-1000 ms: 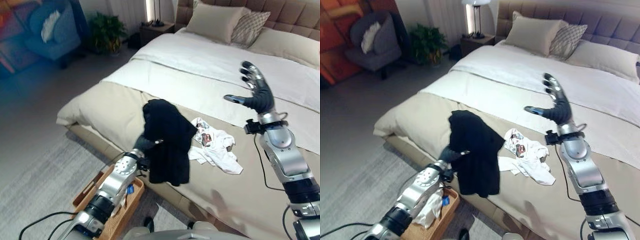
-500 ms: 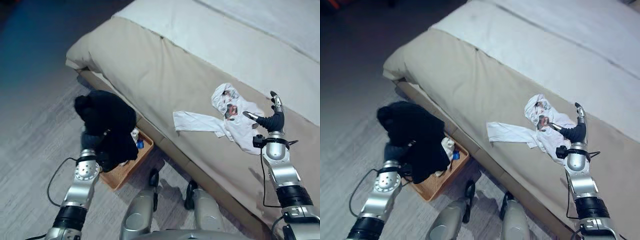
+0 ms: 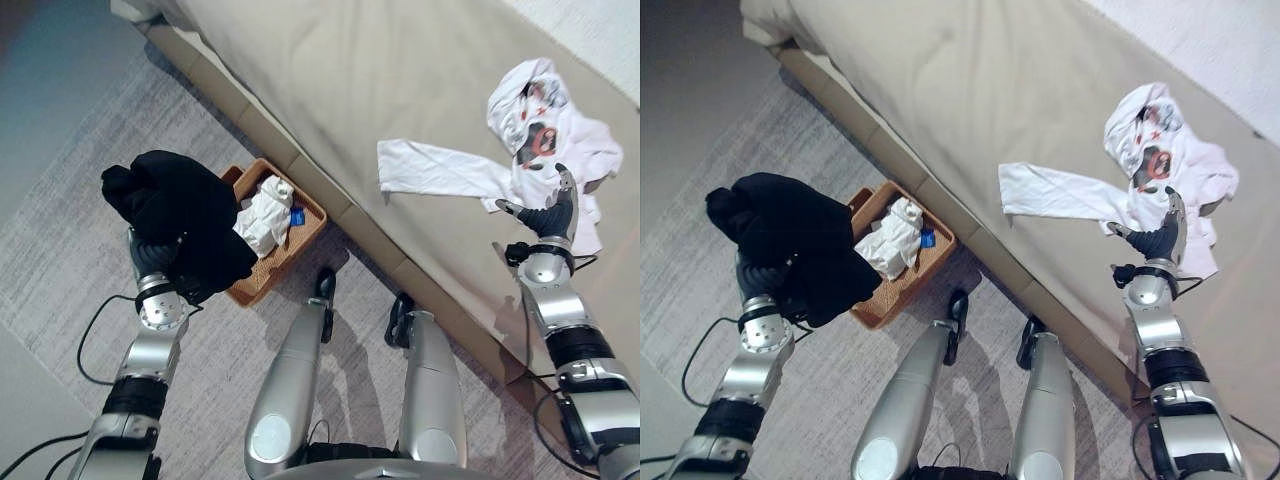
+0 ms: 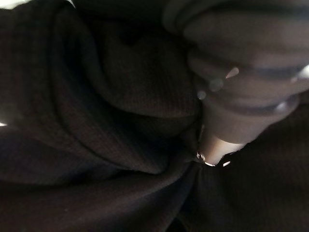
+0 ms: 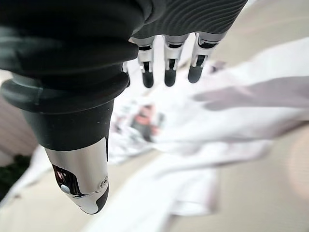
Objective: Pick up clothes into the bucket
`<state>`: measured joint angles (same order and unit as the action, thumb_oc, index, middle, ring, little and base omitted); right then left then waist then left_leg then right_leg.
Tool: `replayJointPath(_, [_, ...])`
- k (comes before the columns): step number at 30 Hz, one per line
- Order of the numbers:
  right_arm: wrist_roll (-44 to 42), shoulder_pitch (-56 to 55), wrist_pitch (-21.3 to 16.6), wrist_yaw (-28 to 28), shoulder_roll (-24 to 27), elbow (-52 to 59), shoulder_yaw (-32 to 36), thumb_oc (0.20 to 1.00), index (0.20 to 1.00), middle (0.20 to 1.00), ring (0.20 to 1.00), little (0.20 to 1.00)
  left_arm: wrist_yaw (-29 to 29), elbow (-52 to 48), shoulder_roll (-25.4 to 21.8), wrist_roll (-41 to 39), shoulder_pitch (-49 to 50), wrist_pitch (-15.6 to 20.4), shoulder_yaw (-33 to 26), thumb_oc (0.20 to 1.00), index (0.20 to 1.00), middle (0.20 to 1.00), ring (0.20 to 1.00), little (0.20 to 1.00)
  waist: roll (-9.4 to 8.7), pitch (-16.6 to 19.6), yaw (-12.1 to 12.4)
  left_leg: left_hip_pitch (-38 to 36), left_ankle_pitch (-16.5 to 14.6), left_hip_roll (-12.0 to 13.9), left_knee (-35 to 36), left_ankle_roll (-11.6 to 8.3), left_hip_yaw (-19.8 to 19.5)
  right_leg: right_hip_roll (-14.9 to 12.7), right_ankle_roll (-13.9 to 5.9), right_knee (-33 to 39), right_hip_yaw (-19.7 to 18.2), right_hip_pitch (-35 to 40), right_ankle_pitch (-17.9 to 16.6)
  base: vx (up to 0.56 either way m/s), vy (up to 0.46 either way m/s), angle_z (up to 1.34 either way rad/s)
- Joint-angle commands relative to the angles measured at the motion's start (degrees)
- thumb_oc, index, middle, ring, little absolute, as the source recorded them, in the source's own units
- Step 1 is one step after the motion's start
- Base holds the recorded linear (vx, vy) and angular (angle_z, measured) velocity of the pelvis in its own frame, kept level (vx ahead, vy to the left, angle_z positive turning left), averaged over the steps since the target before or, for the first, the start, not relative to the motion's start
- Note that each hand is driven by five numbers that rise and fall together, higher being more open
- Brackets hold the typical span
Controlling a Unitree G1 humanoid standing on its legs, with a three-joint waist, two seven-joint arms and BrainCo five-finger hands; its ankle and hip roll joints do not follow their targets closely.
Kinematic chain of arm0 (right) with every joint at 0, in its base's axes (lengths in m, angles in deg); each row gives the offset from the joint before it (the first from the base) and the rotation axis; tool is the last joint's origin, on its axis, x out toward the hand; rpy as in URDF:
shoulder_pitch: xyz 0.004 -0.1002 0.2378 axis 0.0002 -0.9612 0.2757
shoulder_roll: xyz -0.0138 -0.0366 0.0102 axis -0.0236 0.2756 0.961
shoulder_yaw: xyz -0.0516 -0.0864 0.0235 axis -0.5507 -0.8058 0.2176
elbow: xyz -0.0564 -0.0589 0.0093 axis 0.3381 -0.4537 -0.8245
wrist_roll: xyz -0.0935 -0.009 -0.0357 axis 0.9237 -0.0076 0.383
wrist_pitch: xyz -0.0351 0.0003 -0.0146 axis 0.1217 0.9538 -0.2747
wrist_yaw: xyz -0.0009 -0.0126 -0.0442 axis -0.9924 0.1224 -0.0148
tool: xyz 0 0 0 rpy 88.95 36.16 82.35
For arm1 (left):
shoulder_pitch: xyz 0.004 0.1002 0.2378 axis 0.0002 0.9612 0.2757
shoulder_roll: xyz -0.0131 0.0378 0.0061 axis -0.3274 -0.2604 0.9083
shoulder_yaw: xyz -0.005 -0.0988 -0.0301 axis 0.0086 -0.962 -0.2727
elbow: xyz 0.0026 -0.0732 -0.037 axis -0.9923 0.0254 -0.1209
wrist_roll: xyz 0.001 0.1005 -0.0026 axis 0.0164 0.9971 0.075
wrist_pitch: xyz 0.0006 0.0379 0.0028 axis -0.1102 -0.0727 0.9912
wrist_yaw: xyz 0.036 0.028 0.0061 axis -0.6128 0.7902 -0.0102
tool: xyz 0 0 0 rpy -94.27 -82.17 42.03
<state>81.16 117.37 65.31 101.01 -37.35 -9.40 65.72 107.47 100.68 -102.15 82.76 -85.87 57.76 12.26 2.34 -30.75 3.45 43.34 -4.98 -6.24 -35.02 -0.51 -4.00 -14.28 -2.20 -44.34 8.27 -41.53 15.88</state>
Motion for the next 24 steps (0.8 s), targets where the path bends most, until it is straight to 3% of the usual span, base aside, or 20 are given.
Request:
replayJointPath(1, [1.1, 3.5, 0.1, 2.9, 4.1, -2.0, -1.1, 1.000, 1.000, 1.000, 1.000, 1.000, 4.4, 0.5, -4.9, 2.5, -3.7, 1.2, -1.2, 0.200, 0.200, 0.200, 0.200, 0.200, -1.76, 1.0, -1.2, 1.6, -6.7, -1.4, -4.7, 1.19, -0.6, -1.5, -2.98, 4.4, -4.0, -1.1, -5.7, -0.06, 0.021, -0.06])
replayJointPath(5, [-0.8, 7.1, 0.3, 5.0, 6.7, -4.5, -2.6, 1.000, 1.000, 1.000, 1.000, 1.000, 5.7, 4.8, -8.4, 1.7, -10.0, 0.5, 1.6, 0.200, 0.200, 0.200, 0.200, 0.200, -2.98, 1.0, -2.4, 9.8, -6.7, -0.8, -7.3, 0.94, 0.1, -0.9, -3.13, 2.9, -5.0, -9.5, -6.7, -0.04, 0.017, -0.09])
replayJointPath(13, [-5.6, 15.0, -0.3, 8.4, 8.8, -7.2, -4.9, 1.000, 1.000, 1.000, 1.000, 1.000, 7.9, 12.8, -12.6, 1.4, -18.1, -2.1, 5.1, 0.200, 0.200, 0.200, 0.200, 0.200, -4.69, 1.0, -3.9, 17.8, -6.7, 0.6, -9.3, 0.92, 1.3, 0.5, -3.79, 3.2, -6.1, -18.1, -8.7, 0.00, 0.017, -0.14])
replayJointPath(15, [-6.3, 16.5, -0.3, 9.6, 8.8, -6.5, -4.6, 1.000, 1.000, 1.000, 1.000, 1.000, 8.4, 14.3, -13.0, 0.3, -19.7, -2.1, 5.2, 0.485, 0.485, 0.485, 0.485, 0.485, -5.06, 1.0, -4.1, 19.2, -6.8, 0.9, -9.5, 0.98, 1.5, 0.9, -4.10, 3.6, -6.2, -19.6, -9.2, 0.01, 0.016, -0.14])
replayJointPath(16, [-6.5, 17.1, -0.5, 10.5, 8.8, -6.2, -4.8, 1.000, 1.000, 1.000, 1.000, 1.000, 8.5, 15.2, -13.7, 0.0, -20.5, -2.2, 5.4, 0.216, 0.216, 0.216, 0.216, 0.216, -5.25, 1.0, -4.3, 19.7, -6.8, 1.0, -9.6, 1.04, 1.6, 0.9, -4.23, 3.8, -6.2, -20.1, -9.3, 0.02, 0.000, -0.17])
replayJointPath(17, [-6.8, 18.0, -0.8, 11.2, 9.2, -6.4, -4.7, 1.000, 1.000, 1.000, 1.000, 1.000, 8.7, 16.1, -14.0, -0.1, -21.5, -2.2, 5.9, 0.238, 0.238, 0.238, 0.238, 0.238, -5.41, 1.0, -4.4, 20.4, -6.8, 1.2, -9.7, 1.07, 1.5, 1.0, -4.36, 4.0, -6.4, -20.8, -9.5, 0.01, 0.005, -0.14])
replayJointPath(18, [-6.7, 18.5, -0.9, 11.7, 9.4, -6.0, -4.9, 1.000, 1.000, 1.000, 1.000, 1.000, 8.7, 16.4, -14.5, -0.2, -22.2, -2.3, 6.2, 0.580, 0.580, 0.580, 0.580, 0.580, -5.54, 1.0, -4.6, 20.7, -6.9, 1.3, -9.8, 1.13, 1.5, 1.1, -4.45, 4.2, -6.4, -21.1, -9.6, 0.02, 0.007, -0.10])
replayJointPath(19, [-6.9, 19.2, -1.1, 12.0, 9.8, -5.9, -4.8, 1.000, 1.000, 1.000, 1.000, 1.000, 8.6, 17.2, -15.0, -0.1, -22.7, -2.7, 6.4, 1.000, 1.000, 1.000, 1.000, 1.000, -5.64, 1.0, -4.7, 21.3, -7.0, 1.3, -9.9, 1.18, 1.6, 1.2, -4.47, 4.3, -6.6, -21.7, -9.7, 0.02, 0.023, -0.04])
replayJointPath(24, [-9.1, 23.9, -0.6, 12.5, 11.6, -8.0, -6.5, 1.000, 1.000, 1.000, 1.000, 1.000, 7.5, 23.1, -15.5, -2.0, -26.6, -5.7, 8.7, 1.000, 1.000, 1.000, 1.000, 1.000, -5.98, 1.0, -4.9, 22.9, -7.2, 1.4, -10.0, 1.57, 1.7, 1.3, -4.69, 4.4, -6.4, -23.5, -9.9, 0.01, 0.012, -0.06])
